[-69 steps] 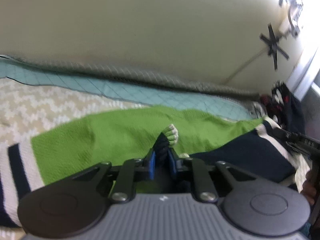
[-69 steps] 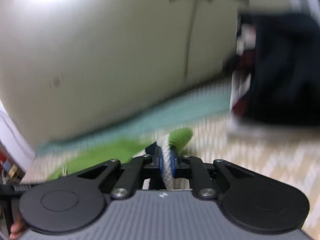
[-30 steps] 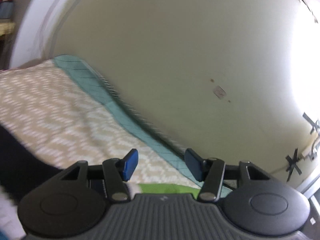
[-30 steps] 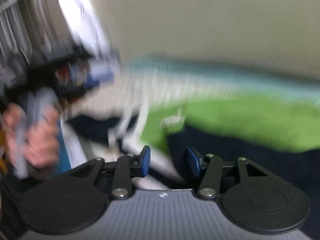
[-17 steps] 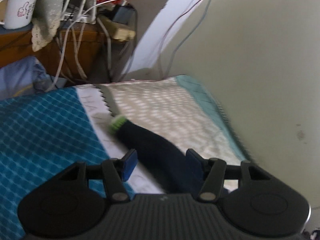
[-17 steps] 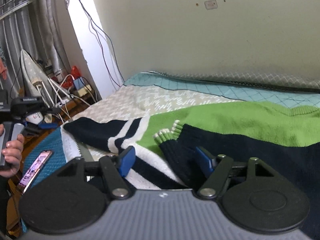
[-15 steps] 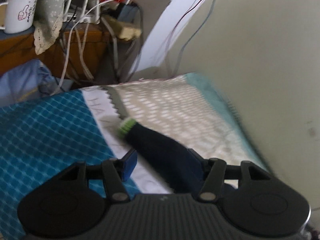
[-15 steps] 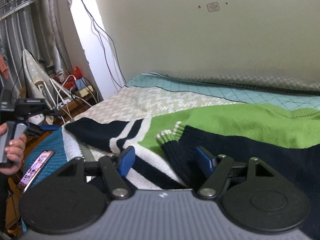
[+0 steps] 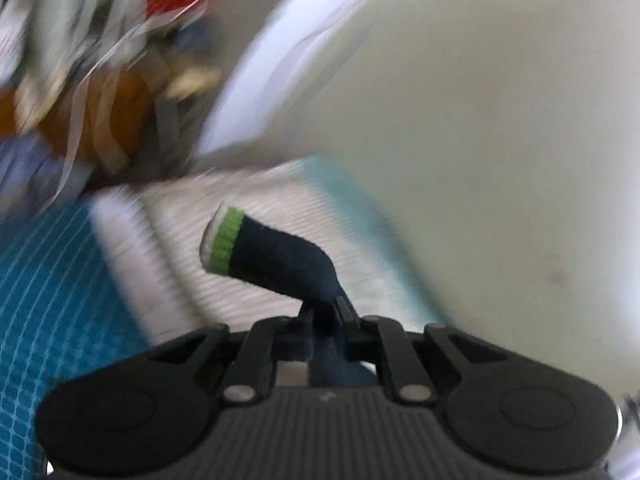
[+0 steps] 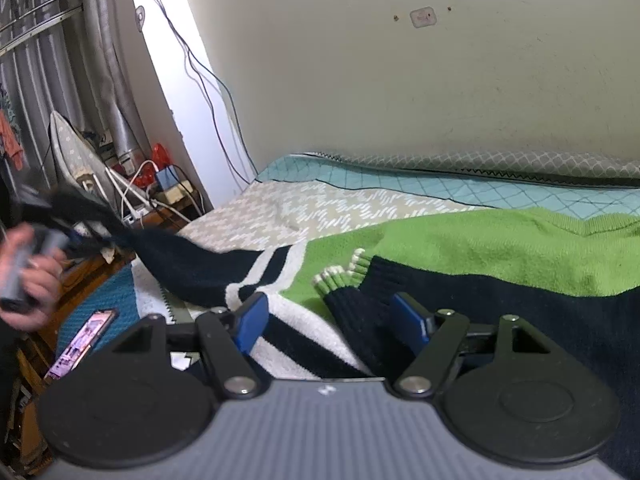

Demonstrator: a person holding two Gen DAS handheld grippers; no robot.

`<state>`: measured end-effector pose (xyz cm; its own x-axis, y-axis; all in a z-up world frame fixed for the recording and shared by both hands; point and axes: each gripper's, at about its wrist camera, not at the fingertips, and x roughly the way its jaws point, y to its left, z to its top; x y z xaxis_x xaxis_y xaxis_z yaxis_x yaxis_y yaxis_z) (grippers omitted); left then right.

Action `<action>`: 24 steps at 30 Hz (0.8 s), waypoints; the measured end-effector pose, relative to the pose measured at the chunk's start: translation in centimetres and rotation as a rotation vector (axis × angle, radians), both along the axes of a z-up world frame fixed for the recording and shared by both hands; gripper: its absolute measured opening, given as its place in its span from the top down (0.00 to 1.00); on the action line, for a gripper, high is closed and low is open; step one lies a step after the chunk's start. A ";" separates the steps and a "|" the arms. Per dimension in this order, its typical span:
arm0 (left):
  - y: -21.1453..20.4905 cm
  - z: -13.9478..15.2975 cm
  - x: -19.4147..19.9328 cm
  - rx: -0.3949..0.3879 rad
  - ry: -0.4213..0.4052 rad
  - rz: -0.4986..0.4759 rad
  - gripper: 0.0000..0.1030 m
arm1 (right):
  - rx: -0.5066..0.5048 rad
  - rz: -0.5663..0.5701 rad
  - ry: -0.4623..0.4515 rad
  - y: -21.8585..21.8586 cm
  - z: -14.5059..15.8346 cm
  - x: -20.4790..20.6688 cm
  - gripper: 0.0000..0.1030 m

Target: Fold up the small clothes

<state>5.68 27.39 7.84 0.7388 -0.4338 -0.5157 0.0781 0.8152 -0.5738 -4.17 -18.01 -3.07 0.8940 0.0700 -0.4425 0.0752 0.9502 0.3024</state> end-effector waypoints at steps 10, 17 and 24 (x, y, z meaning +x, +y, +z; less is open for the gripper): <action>-22.3 14.8 -11.4 0.106 -0.367 -0.674 0.61 | 0.166 -0.074 -0.053 -3.3 1.6 -2.5 0.34; -24.0 12.7 -12.9 0.079 -0.459 -0.743 0.36 | 0.207 -0.281 -0.098 -9.3 2.9 -13.3 0.30; -21.5 1.0 -3.3 0.136 -0.186 -0.437 0.28 | 0.357 -0.359 -0.115 -11.9 0.1 -21.1 0.31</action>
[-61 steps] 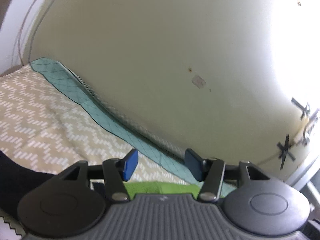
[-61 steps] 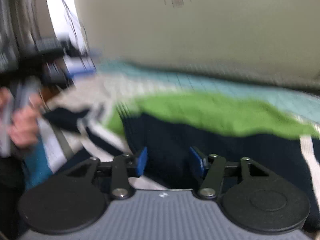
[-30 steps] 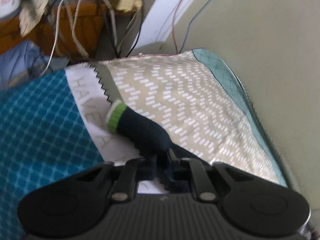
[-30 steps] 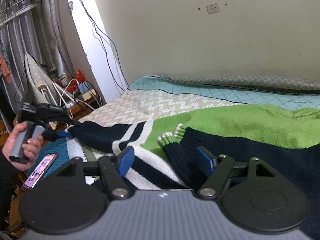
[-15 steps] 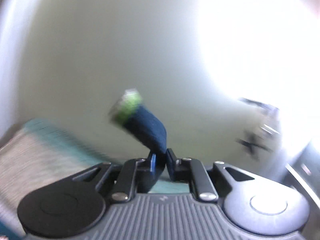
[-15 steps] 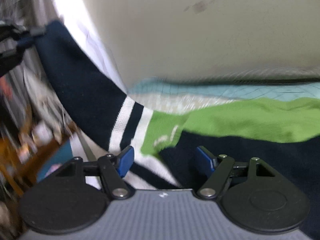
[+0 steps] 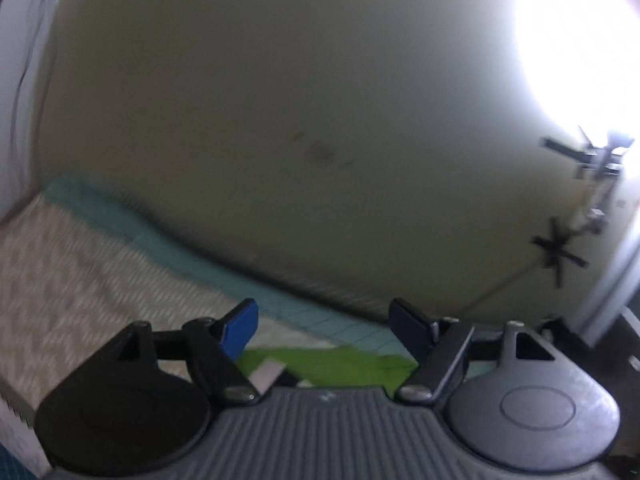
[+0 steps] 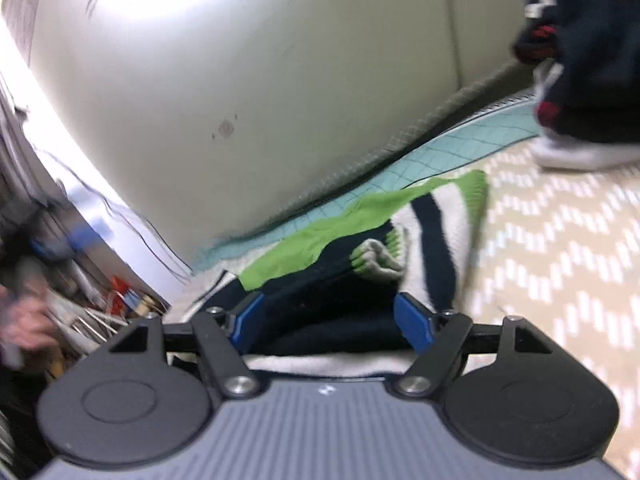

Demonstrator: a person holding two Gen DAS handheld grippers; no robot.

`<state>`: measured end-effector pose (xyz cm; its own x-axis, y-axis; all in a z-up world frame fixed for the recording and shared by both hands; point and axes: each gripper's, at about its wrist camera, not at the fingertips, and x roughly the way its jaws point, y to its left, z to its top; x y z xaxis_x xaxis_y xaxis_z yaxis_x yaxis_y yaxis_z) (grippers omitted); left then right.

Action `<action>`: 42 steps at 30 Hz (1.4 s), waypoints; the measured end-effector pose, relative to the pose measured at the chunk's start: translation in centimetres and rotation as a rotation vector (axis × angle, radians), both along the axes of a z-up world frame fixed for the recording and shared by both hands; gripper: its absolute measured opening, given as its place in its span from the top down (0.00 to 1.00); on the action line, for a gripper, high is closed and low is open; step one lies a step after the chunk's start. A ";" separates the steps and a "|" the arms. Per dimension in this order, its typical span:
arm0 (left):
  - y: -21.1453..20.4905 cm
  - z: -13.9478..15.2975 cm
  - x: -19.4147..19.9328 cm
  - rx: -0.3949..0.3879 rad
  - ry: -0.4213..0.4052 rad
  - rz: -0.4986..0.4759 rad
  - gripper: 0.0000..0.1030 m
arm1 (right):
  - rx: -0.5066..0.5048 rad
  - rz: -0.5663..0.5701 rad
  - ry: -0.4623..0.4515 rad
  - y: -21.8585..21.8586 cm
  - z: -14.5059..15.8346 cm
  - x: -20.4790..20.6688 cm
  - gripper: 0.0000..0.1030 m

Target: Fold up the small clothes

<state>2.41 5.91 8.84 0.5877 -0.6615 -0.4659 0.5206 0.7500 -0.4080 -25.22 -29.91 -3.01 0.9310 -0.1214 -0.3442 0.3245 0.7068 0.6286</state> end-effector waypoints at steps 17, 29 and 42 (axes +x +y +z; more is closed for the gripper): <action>0.5 -10.4 3.5 -0.184 0.201 -0.045 0.90 | -0.184 -0.067 -0.090 -0.7 5.3 3.5 0.91; 1.3 -11.0 2.8 -0.076 0.185 0.055 0.51 | -0.225 -0.253 0.070 -0.6 0.7 -3.2 0.55; -0.7 -13.0 1.9 0.106 0.127 0.003 0.55 | -0.325 -0.042 0.281 0.1 1.6 8.9 0.80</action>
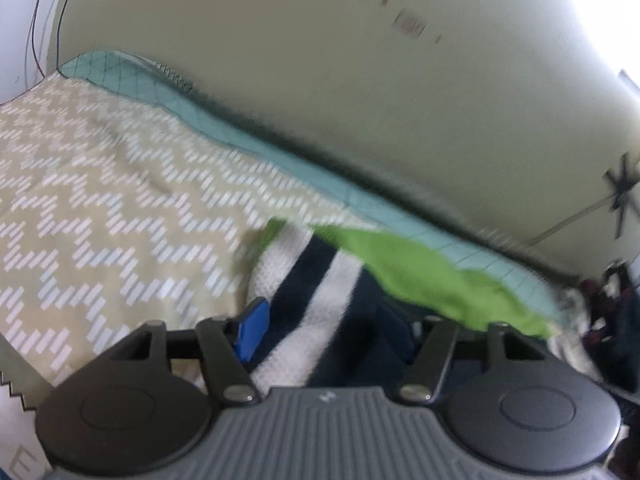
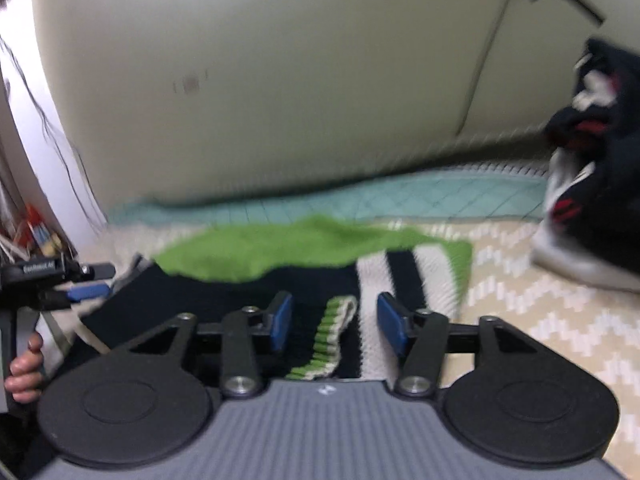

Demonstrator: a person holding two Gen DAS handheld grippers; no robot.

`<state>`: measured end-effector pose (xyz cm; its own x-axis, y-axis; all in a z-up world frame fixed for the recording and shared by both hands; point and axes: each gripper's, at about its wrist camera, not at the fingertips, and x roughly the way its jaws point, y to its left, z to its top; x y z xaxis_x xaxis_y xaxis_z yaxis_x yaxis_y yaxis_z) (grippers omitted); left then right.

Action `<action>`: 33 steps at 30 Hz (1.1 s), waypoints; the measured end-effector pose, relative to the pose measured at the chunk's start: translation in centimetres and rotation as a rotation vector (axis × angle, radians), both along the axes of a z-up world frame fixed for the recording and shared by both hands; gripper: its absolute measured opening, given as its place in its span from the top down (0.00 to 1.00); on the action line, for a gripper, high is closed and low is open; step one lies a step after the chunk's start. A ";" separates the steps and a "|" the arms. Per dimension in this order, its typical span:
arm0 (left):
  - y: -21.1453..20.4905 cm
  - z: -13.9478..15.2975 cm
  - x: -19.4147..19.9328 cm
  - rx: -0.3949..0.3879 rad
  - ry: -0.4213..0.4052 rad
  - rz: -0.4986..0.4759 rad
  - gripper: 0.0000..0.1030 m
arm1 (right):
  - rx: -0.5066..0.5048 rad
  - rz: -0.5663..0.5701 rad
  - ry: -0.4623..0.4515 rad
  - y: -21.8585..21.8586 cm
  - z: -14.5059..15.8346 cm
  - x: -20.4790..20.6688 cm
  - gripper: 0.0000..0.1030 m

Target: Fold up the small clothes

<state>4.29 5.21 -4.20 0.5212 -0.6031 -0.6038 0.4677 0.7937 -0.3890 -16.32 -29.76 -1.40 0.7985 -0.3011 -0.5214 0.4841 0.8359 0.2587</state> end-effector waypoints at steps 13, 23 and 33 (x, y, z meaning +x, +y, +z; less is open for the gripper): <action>-1.1 -0.2 1.2 0.007 -0.026 0.077 0.93 | -0.002 -0.086 -0.004 -2.3 -1.2 1.3 0.70; -1.1 1.8 -2.6 -0.097 -0.106 -0.129 0.81 | -0.040 0.050 -0.172 2.1 3.6 0.6 0.55; -2.8 -0.2 -2.1 0.129 -0.162 -0.106 0.83 | 0.167 -0.063 -0.067 -0.8 -2.2 0.0 1.00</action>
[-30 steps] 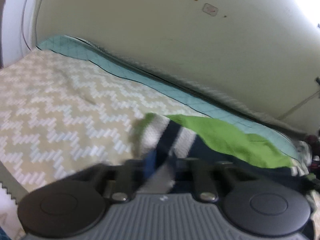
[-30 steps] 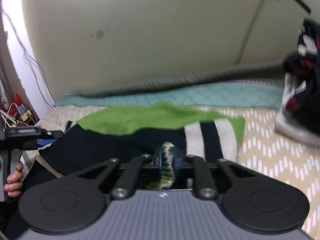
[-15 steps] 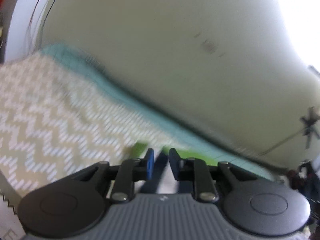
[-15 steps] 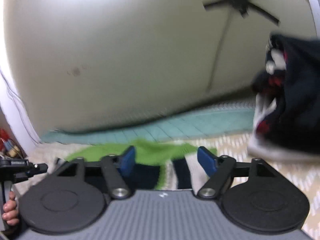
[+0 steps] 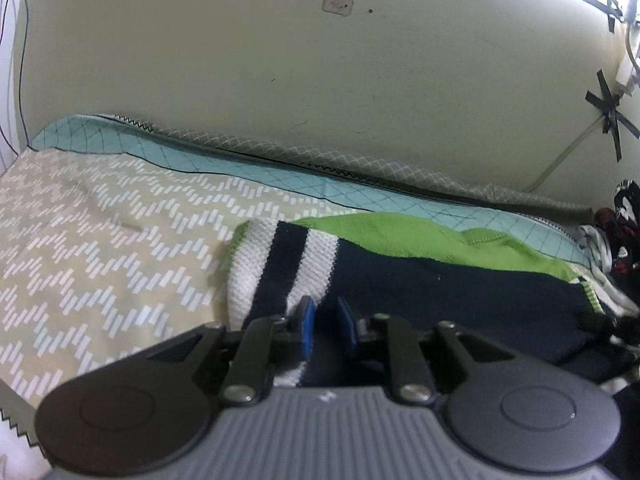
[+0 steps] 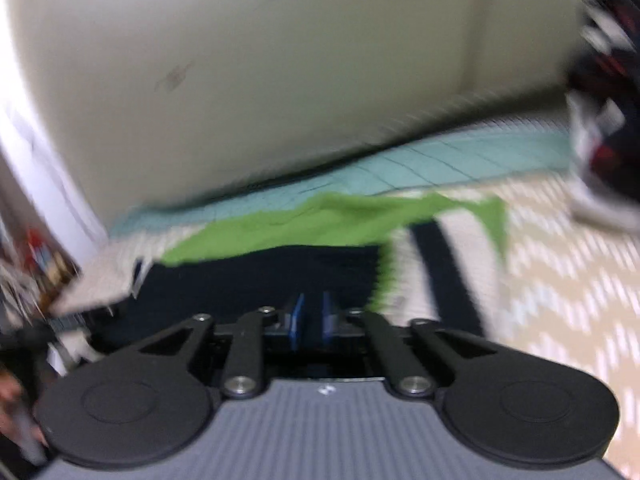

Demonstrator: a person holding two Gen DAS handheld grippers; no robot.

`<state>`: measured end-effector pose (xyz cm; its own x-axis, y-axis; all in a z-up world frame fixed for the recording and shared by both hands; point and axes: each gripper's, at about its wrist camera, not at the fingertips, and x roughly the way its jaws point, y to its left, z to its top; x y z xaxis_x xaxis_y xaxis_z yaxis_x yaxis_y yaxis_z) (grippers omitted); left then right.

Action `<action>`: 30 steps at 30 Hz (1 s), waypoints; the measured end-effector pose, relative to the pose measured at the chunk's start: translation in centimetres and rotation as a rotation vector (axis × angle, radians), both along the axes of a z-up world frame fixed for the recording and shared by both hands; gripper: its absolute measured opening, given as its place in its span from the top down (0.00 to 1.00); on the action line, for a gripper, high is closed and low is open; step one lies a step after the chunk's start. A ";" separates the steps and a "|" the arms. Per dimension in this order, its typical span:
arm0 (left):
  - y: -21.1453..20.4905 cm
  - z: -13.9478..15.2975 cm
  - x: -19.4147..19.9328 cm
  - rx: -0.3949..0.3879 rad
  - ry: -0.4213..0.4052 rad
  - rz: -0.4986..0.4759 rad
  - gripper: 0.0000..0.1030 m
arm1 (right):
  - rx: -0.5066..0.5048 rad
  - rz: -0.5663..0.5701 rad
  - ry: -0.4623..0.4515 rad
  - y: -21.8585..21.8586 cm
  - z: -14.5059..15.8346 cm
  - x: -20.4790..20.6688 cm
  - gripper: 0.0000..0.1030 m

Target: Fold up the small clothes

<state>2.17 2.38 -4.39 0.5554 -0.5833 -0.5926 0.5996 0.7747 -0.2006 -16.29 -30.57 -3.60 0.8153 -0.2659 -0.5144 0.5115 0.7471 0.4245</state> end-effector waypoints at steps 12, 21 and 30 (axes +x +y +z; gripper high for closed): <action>4.2 1.4 1.3 -0.169 0.162 0.033 0.65 | 0.046 0.009 -0.094 3.3 1.0 -8.8 0.70; 17.7 4.3 -6.6 -0.135 0.119 0.139 0.46 | -0.019 0.075 -0.053 7.6 1.0 -13.0 0.66; 24.5 1.8 -17.7 -0.117 0.175 0.141 0.42 | 0.021 0.302 -0.036 12.7 -0.6 -10.6 0.63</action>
<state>-15.55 26.89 -2.63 0.5315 -0.5775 -0.6197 0.4353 0.8138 -0.3850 -26.85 -17.87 -4.16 0.8737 0.0022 -0.4864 0.2514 0.8540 0.4555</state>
